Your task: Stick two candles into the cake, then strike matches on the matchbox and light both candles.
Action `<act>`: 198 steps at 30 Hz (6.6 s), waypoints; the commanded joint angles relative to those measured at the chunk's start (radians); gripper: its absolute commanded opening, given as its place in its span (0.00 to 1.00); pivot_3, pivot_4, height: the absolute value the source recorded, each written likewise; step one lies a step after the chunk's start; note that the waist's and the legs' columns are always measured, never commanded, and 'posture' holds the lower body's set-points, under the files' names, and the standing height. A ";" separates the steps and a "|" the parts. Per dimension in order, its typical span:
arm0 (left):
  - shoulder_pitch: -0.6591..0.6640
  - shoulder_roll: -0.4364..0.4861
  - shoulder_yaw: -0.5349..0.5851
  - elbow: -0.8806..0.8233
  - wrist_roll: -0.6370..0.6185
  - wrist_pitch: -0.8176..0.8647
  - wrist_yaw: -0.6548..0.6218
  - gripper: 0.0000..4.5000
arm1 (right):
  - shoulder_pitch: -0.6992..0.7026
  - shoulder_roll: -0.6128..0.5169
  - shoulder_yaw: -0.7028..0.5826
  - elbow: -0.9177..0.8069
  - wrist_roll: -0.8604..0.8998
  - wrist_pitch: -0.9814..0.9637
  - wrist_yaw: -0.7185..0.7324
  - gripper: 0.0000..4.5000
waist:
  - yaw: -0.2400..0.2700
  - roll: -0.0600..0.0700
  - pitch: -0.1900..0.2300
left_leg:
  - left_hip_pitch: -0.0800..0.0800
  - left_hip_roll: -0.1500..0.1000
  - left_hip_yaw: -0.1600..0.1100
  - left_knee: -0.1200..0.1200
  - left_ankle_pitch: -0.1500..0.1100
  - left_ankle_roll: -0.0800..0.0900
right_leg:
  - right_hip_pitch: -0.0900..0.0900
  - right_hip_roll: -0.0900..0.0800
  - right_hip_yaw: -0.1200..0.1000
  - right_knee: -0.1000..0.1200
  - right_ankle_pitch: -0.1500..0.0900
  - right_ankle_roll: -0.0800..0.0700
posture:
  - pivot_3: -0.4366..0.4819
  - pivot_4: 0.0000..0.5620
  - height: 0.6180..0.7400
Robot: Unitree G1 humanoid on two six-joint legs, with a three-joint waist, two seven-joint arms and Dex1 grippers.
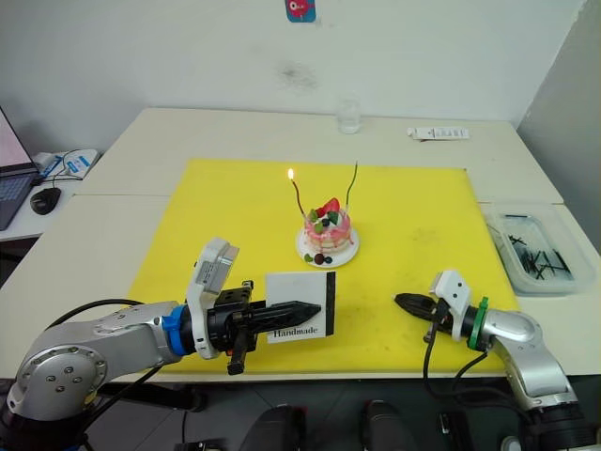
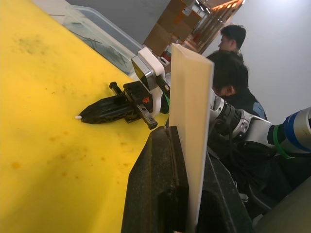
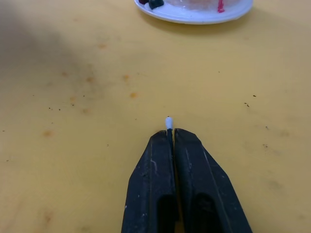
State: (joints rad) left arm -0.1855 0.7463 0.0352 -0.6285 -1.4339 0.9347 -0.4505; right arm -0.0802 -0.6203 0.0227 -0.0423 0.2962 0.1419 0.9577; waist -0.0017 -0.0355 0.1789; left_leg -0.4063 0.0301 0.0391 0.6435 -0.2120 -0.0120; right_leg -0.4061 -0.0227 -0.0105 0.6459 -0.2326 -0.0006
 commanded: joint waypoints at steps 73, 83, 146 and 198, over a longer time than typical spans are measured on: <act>0.050 0.011 0.011 -0.030 0.013 -0.008 -0.059 0.00 | 0.022 0.030 -0.013 0.103 0.039 -0.142 0.071 0.01 | 0.001 0.000 0.000 | -0.001 0.000 -0.002 -0.002 -0.001 -0.001 | 0.000 0.000 -0.002 -0.001 -0.003 -0.004 | 0.48 0.27 1.00; 0.000 -0.043 0.030 0.161 -0.115 0.002 0.134 0.00 | -0.003 -0.101 -0.071 -0.249 0.152 0.129 0.046 0.01 | 0.003 0.007 0.005 | -0.002 0.000 -0.001 -0.002 -0.001 -0.001 | -0.002 -0.001 -0.001 -0.001 -0.002 -0.003 | 0.48 0.27 1.00; -0.153 -0.341 0.037 0.248 -0.133 0.043 0.292 0.00 | -0.589 -0.313 0.113 -0.459 0.187 0.583 0.198 0.01 | -0.007 0.004 0.006 | -0.014 -0.001 -0.001 0.003 -0.001 -0.001 | -0.013 0.002 0.000 0.002 0.004 0.008 | 0.48 0.27 1.00; -0.150 -0.361 0.024 0.271 -0.157 0.032 0.312 0.00 | -0.584 -0.183 0.231 -0.445 -0.054 0.391 0.075 0.01 | 0.002 0.003 0.006 | -0.011 -0.001 -0.003 0.002 0.000 -0.001 | -0.009 0.003 -0.003 0.002 0.003 0.006 | 0.48 0.27 1.00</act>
State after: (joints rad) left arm -0.3260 0.4028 0.0712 -0.3320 -1.5331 0.9669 -0.1335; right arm -0.6461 -0.8122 0.2515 -0.4736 0.2534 0.5374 1.0408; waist 0.0008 -0.0320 0.1847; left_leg -0.4178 0.0290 0.0361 0.6457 -0.2124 -0.0130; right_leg -0.4146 -0.0192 -0.0131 0.6474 -0.2300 0.0050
